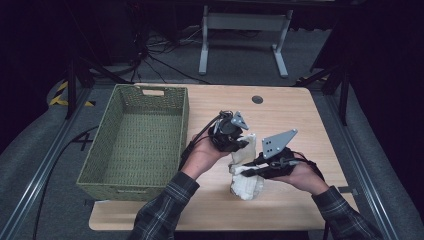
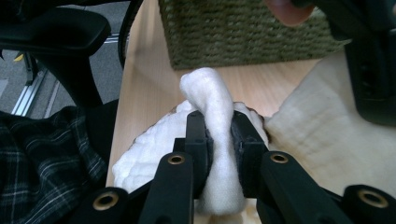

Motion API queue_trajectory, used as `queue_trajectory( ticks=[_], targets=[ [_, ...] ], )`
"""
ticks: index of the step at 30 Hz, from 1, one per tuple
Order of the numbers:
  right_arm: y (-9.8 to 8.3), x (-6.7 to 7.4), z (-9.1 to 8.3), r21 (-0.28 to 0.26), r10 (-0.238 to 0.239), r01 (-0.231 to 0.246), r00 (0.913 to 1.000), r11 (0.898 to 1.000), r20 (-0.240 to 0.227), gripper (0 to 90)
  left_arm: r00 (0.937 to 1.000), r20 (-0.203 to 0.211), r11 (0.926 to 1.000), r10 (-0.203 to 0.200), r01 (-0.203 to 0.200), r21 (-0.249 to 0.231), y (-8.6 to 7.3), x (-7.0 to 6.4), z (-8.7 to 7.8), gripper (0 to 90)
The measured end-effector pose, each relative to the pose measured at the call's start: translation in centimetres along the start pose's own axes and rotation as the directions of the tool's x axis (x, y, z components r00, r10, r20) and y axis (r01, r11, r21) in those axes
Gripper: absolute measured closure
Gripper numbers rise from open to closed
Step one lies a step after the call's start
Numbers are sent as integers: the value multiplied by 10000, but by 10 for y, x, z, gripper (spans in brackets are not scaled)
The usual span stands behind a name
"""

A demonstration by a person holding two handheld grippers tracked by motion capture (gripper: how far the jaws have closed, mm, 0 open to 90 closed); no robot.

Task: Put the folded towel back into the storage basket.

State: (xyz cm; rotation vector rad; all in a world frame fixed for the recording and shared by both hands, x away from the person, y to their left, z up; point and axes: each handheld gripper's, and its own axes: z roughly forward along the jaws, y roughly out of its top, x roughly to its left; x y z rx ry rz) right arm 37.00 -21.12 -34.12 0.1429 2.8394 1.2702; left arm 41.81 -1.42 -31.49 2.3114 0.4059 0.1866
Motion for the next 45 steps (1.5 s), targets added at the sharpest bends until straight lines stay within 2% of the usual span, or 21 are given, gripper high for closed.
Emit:
queue_trajectory(
  ticks=[2,8,10,13,14,15,17,24,28,32,36,37,39,42,45],
  targets=[
    [13,-6,2,-69,-47,47,10000,10000,-35,803,9999,-147,10000,-2,3,81,0,7,-10,814],
    [42,-16,11,-345,-126,123,9999,9993,-91,803,9997,-224,9999,83,-85,-96,-3,27,-36,814],
    [46,-17,12,-352,-142,139,9999,9993,-74,803,9995,-261,9998,198,-200,-42,-6,32,-42,814],
    [66,-23,19,-440,-252,253,9997,9987,20,803,9993,-215,9994,290,-294,-198,-11,41,-54,814],
    [72,-25,21,-481,-273,273,9996,9985,-1,803,9992,-268,9993,310,-316,-200,-13,44,-58,814],
    [77,-26,23,-521,-243,242,9997,9983,-1,803,9983,-315,9986,494,-499,-148,-15,48,-63,814],
    [89,-29,28,-553,-276,272,9996,9981,-51,803,9979,-417,9985,498,-508,-224,-18,52,-70,814],
    [126,-35,55,-689,-394,382,9991,9969,-153,803,9961,-615,9969,639,-666,-430,-36,76,-101,814],
    [146,-37,76,-722,-432,412,9987,9965,-270,803,9960,-758,9962,476,-528,-686,-52,87,-118,813],
    [163,-36,101,-794,-481,435,9972,9959,-569,803,9948,-999,9957,217,-305,-874,-74,90,-133,814],
    [173,-33,126,-752,-545,484,9952,9960,-814,803,9927,-1208,9961,-55,-51,-879,-97,92,-144,813],
    [173,-33,126,-752,-545,484,9952,9960,-814,803,9927,-1208,9961,-55,-51,-879,-97,92,-144,813],
    [177,-32,137,-703,-536,471,9941,9964,-940,803,9914,-1271,9951,-323,200,-966,-108,91,-148,813],
    [183,-31,154,-697,-551,479,9929,9964,-1053,802,9899,-1333,9952,-480,360,-911,-119,92,-151,813],
    [182,-29,163,-688,-445,367,9923,9970,-1155,802,9900,-1320,9950,-502,382,-917,-125,90,-150,813]
  ],
)
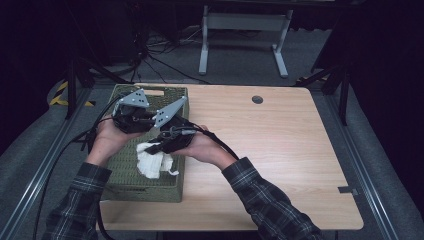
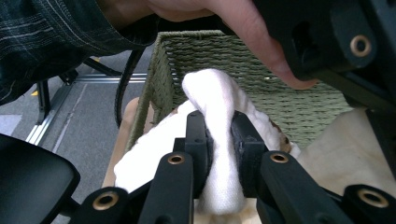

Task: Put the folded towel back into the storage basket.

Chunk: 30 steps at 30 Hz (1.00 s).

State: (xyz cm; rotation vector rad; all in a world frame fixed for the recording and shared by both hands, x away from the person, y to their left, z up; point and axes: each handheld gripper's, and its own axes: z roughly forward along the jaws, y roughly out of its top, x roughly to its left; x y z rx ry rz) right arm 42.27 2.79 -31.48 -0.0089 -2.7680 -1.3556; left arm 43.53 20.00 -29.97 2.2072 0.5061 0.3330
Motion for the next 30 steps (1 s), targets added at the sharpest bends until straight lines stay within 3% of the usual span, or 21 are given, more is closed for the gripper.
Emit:
queue_trajectory(
  ticks=[9,17,23,27,30],
  targets=[
    [-29,1,15,130,311,-311,9995,9994,-3,798,9991,254,9994,-352,353,-22,-20,-7,16,813],
    [-46,3,20,275,449,-450,9990,9986,46,783,9980,416,9988,-481,480,31,-24,-12,26,813],
    [-53,-1,12,332,585,-604,9968,9976,545,556,9980,343,9984,-537,530,195,-21,-8,32,812],
    [-54,-4,4,227,645,-661,9958,9976,650,509,9987,222,9983,-468,460,355,-15,-6,34,812],
    [-56,-6,-8,143,628,-643,9942,9978,874,461,9977,58,9969,-682,679,390,-11,-2,34,812]
  ],
)
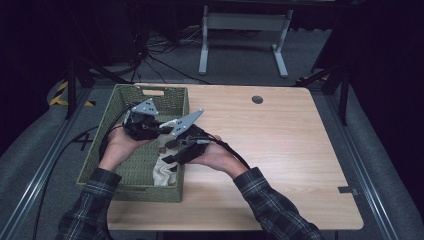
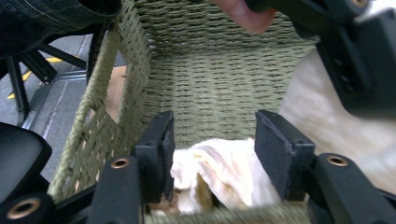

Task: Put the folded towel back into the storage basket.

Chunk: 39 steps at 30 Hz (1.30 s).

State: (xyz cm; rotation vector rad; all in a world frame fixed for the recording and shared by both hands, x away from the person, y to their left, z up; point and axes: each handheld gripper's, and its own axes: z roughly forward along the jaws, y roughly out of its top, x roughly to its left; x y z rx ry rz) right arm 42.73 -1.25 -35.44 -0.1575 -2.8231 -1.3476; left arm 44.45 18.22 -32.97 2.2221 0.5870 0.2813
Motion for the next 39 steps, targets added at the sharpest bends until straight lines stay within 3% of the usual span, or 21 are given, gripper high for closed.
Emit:
queue_trajectory(
  ticks=[4,12,15,22,25,27,29,30,33,35,39],
  targets=[
    [-4,-3,-13,-93,-38,40,9998,9999,202,438,9995,-288,9998,-96,101,156,6,7,2,811],
    [-25,-10,-46,-111,7,0,9980,9999,640,398,9938,-777,9967,-790,801,112,14,25,9,809],
    [-36,-12,-60,-129,22,-11,9966,9999,828,388,9883,-1130,9941,-1023,1057,244,16,32,13,807],
    [-69,-13,-99,-83,126,-116,9910,9999,1336,377,9784,-1482,9855,-1440,1554,683,15,47,33,802],
    [-80,-14,-109,-74,222,-214,9889,9997,1471,372,9713,-1722,9786,-1643,1824,951,14,53,42,801],
    [-85,-14,-113,-67,264,-256,9877,9996,1539,368,9705,-1727,9783,-1683,1859,916,13,55,43,791],
    [-96,-14,-122,-70,373,-367,9858,9993,1639,364,9668,-1804,9759,-1809,1992,890,13,57,44,756],
    [-100,-14,-125,-51,419,-417,9846,9991,1695,360,9627,-1852,9745,-1972,2132,705,12,56,44,711],
    [-118,-15,-137,-45,619,-622,9798,9981,1902,348,9603,-1850,9741,-2090,2211,471,15,54,39,557],
    [-126,-16,-143,-105,771,-765,9774,9970,1968,338,9622,-1736,9762,-2100,2163,180,17,50,37,506],
    [-142,-15,-154,-190,1027,-1009,9712,9947,2148,325,9724,-1438,9825,-1838,1863,40,24,38,37,414]
  ],
)
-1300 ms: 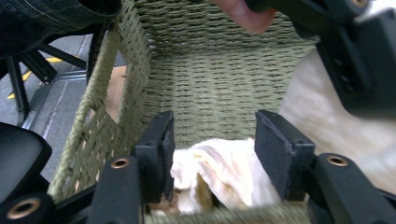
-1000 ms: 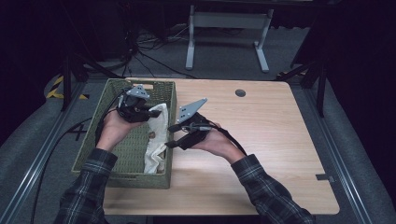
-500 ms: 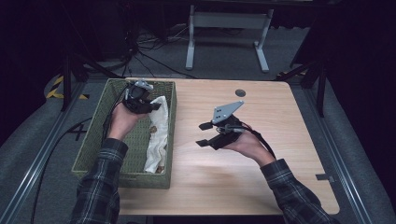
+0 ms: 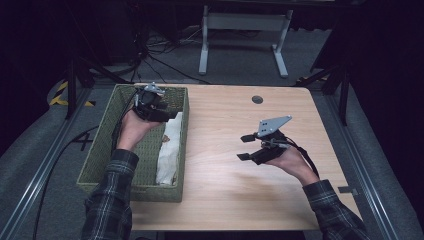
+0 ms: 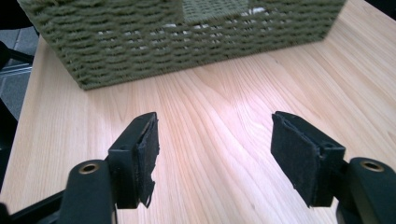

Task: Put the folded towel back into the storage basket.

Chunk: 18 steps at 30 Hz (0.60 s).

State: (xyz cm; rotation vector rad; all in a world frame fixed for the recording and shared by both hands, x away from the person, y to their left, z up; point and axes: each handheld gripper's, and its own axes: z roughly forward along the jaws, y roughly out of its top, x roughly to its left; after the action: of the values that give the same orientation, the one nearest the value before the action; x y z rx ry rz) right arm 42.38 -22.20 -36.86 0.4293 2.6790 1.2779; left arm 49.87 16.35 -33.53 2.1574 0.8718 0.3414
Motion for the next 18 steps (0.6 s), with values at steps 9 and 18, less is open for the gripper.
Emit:
queue_trajectory(
  ticks=[9,18],
  targets=[
    [-28,-8,-19,78,362,-365,9988,9993,320,301,9952,895,9990,386,-365,-249,12,-43,8,333],
    [-48,-12,-34,152,609,-618,9966,9980,553,299,9901,1248,9977,645,-617,-267,15,-77,20,311]
  ],
)
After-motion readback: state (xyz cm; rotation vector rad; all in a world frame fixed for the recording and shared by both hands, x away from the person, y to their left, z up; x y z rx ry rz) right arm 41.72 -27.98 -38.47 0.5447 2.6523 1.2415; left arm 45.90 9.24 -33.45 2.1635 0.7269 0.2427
